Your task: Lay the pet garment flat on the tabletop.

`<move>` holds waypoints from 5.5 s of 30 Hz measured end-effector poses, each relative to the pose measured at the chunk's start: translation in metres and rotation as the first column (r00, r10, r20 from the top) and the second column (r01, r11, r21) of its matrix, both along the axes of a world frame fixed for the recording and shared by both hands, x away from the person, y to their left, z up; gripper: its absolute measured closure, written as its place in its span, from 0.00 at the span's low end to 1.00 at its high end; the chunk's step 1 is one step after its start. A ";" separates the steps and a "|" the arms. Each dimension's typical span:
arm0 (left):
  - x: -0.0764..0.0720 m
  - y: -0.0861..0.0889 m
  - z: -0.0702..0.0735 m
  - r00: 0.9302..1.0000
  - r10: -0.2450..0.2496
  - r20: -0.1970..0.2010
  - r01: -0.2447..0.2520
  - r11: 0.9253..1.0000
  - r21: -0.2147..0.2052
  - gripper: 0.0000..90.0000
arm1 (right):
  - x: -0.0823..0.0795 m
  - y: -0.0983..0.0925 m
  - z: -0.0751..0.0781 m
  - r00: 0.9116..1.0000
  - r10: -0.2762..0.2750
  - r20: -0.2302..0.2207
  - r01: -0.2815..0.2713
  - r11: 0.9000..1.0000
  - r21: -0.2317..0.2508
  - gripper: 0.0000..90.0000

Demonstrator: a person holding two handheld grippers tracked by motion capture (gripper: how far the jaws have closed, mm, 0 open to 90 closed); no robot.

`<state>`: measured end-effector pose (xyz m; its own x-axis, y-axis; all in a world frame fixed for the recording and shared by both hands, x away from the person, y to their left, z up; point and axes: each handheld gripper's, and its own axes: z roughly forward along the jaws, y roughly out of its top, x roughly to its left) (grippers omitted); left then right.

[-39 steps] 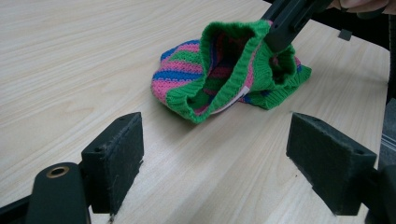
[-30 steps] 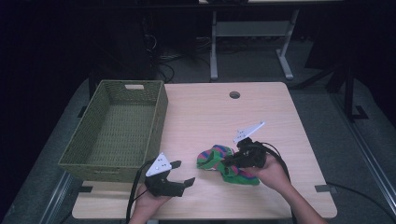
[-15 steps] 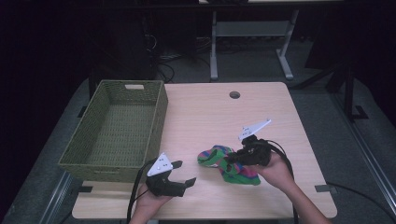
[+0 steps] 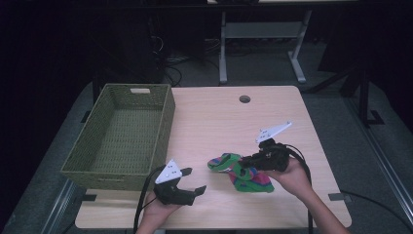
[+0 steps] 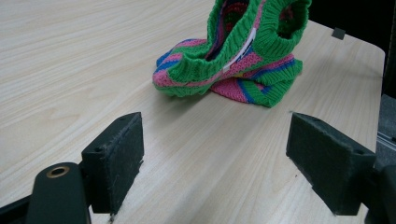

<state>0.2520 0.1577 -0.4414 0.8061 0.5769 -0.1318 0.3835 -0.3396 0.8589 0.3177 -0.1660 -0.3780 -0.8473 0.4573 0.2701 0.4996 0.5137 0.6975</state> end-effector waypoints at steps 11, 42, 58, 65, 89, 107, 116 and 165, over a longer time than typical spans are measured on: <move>0.005 -0.011 0.002 1.000 -0.024 -0.004 0.024 1.000 -0.008 0.21 | -0.001 -0.010 0.011 1.000 -0.012 0.011 0.012 1.000 0.019 0.93; 0.044 -0.051 -0.013 0.999 -0.053 -0.004 0.053 0.998 -0.015 0.33 | -0.002 -0.036 0.031 0.999 -0.021 0.039 0.019 0.999 0.049 0.93; 0.053 -0.067 -0.018 0.996 -0.089 0.031 0.090 0.995 -0.035 0.71 | -0.001 -0.046 0.033 0.998 -0.041 0.040 0.039 0.998 0.050 0.93; 0.052 -0.066 -0.013 0.992 -0.122 0.042 0.123 0.992 -0.030 0.89 | 0.000 -0.053 0.031 0.998 -0.059 0.038 0.057 0.997 0.051 0.93; 0.065 -0.040 0.039 0.994 -0.101 0.047 0.097 0.992 0.085 0.92 | 0.009 -0.034 0.026 0.998 -0.050 0.031 0.049 0.998 0.039 0.93; 0.116 -0.064 0.037 0.998 -0.041 -0.038 0.047 0.988 0.148 0.92 | 0.045 -0.047 0.013 0.990 -0.139 0.000 0.139 0.990 -0.016 0.92; 0.128 -0.071 0.030 0.998 -0.020 -0.058 0.030 0.986 0.167 0.91 | 0.065 -0.054 0.005 0.985 -0.172 -0.009 0.172 0.985 -0.018 0.92; 0.141 -0.092 0.008 0.994 0.050 -0.097 -0.026 0.972 0.234 0.56 | 0.099 -0.080 -0.034 0.954 -0.291 -0.074 0.290 0.957 -0.029 0.60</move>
<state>0.3929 0.0661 -0.4335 0.7723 0.6313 -0.0707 0.4809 -0.5083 0.7144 0.4163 -0.2459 -0.4116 -0.6541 0.6858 0.3190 0.6807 0.3499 0.6436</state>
